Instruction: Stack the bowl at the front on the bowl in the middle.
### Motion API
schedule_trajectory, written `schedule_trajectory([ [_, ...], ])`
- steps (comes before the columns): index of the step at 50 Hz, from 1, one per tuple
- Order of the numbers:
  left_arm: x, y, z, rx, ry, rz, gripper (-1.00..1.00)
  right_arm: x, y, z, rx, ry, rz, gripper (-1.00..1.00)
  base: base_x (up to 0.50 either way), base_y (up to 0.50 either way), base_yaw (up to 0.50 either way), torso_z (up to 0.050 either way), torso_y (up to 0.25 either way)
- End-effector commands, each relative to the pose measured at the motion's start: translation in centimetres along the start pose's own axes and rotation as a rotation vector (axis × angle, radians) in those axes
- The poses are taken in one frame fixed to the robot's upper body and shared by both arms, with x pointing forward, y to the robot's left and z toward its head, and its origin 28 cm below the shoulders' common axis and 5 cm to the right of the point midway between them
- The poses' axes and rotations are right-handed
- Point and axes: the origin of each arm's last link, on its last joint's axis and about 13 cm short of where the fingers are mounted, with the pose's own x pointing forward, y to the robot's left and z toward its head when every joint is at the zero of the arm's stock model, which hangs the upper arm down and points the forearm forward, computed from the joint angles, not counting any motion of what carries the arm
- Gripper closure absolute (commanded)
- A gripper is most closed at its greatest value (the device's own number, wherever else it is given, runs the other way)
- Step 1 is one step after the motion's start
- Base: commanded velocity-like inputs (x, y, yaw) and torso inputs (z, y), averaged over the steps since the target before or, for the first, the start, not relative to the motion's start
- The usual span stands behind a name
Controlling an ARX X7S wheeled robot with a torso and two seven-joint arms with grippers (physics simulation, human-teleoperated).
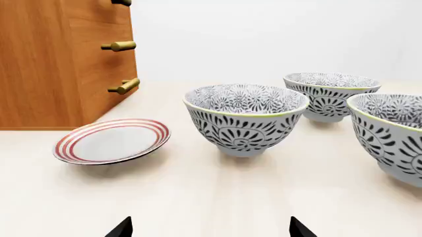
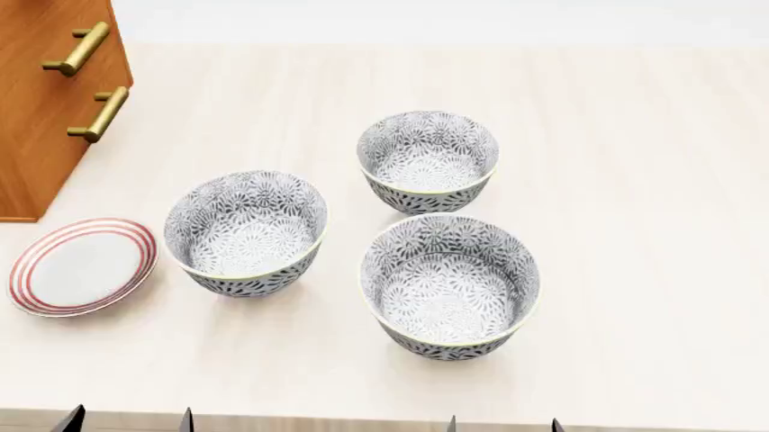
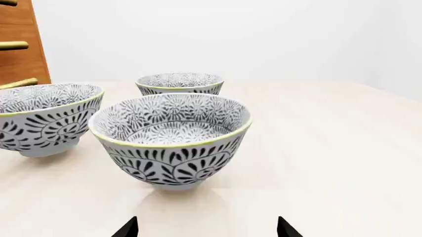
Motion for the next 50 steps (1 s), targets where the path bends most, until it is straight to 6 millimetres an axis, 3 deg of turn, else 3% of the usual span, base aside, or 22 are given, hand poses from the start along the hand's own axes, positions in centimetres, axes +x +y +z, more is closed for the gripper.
schedule_trajectory([
  [1, 0.0, 0.0, 0.2, 0.0, 0.0, 0.0, -1.0, 0.0, 0.0, 0.2, 0.0, 0.0, 0.0, -1.0, 0.0, 0.0, 0.0, 0.0, 0.0],
  [27, 0.1, -0.3, 0.5, -0.016, 0.006, -0.01, -1.0, 0.6, 0.0, 0.1, -0.013, 0.026, -0.013, -1.0, 0.0, 0.0, 0.0, 0.0, 0.0],
  [30, 0.0, 0.0, 2.1, -0.044, 0.044, -0.017, -1.0, 0.0, 0.0, 2.4, 0.006, 0.009, -0.003, -1.0, 0.0, 0.0, 0.0, 0.0, 0.0],
  [32, 0.0, 0.1, 2.5, -0.035, 0.04, -0.012, -1.0, -0.1, 0.0, 2.9, -0.006, -0.001, -0.009, -1.0, 0.0, 0.0, 0.0, 0.0, 0.0],
  [36, 0.0, 0.5, 6.8, 0.02, -0.004, 0.008, -1.0, -0.1, -0.1, 7.7, -0.024, -0.032, 0.005, -1.0, 0.0, 0.0, 0.0, 0.0, 0.0],
  [47, 0.5, 1.4, 16.0, 0.023, -0.15, 0.014, -1.0, 0.1, 0.0, 15.7, -0.009, -0.08, 0.03, -1.0, 0.0, 0.0, 0.0, 0.0, 0.0],
  [50, 0.3, 1.7, 17.5, 0.015, -0.173, 0.016, -1.0, 0.2, 0.0, 17.2, -0.015, -0.105, 0.012, -1.0, 0.0, 0.0, 0.0, 0.0, 0.0],
])
